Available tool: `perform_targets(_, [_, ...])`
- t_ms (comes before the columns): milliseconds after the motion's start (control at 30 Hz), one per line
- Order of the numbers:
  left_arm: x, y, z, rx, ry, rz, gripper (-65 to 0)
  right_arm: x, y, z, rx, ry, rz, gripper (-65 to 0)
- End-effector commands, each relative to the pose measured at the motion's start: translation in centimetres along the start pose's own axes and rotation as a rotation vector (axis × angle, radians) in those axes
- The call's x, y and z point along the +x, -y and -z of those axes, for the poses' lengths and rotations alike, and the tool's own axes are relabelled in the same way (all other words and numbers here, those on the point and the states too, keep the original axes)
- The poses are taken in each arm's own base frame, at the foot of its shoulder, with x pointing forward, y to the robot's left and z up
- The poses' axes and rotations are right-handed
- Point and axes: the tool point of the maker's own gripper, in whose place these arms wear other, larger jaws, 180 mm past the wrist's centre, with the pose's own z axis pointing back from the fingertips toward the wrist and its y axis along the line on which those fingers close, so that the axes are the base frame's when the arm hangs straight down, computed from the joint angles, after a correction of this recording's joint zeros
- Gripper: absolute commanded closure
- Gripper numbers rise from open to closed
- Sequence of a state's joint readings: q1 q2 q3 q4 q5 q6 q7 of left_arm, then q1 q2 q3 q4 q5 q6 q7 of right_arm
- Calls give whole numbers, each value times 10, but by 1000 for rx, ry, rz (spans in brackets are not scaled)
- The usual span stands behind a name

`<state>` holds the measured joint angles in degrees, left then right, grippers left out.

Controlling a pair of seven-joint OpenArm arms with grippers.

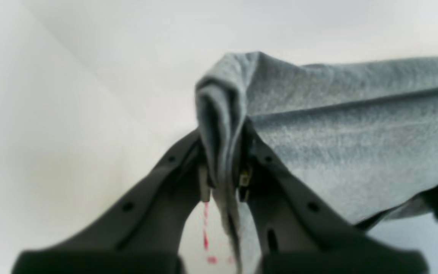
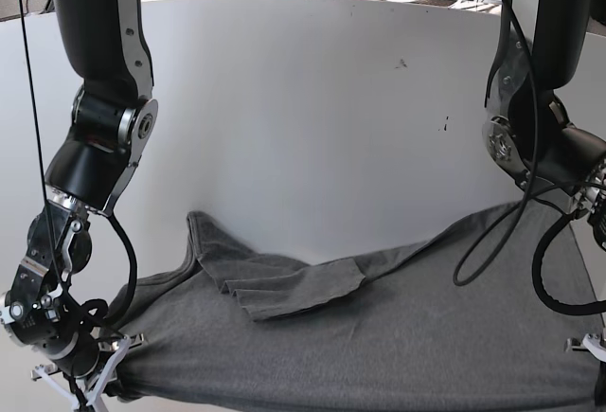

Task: Fold the T-shirt properly
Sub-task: 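Lift the shirt high with both grippers holding its side edges, then hold the shirt up with both grippers, letting it hang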

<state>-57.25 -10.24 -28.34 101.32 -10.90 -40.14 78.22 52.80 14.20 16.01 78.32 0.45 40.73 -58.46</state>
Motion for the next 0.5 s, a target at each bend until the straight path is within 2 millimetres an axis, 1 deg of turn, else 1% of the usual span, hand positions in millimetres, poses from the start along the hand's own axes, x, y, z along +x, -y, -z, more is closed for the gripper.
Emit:
perform_targets(0, [46, -28, -17, 83, 102, 3, 0, 52, 41, -26, -115, 63, -62, 0])
perform_targets(33, [54, -31, -19, 86, 119, 1, 0, 61, 43, -29, -123, 72, -79, 0])
perform_targets(100, [77, -38, -24, 91, 166, -8, 0, 85, 47, -37, -142, 101, -121, 0])
perform_targets(167, [96, -43, -28, 90, 201, -16, 0, 102, 51, -45, -160, 118, -143, 0])
perform_targets(200, [103, -48, -30, 94, 213, -20, 0, 107, 56, -50, -172, 121, -146, 0])
perform_targets(267, [114, -59, -34, 103, 230, -33, 0, 123, 63, -60, -193, 135, -153, 0])
perform_targets(333, [121, -66, -34, 100, 234, -44, 0, 133, 68, -67, -210, 143, -157, 0])
perform_targets(467, [124, -66, -29, 78, 230, -58, 0, 144, 71, -75, -226, 151, -171, 0])
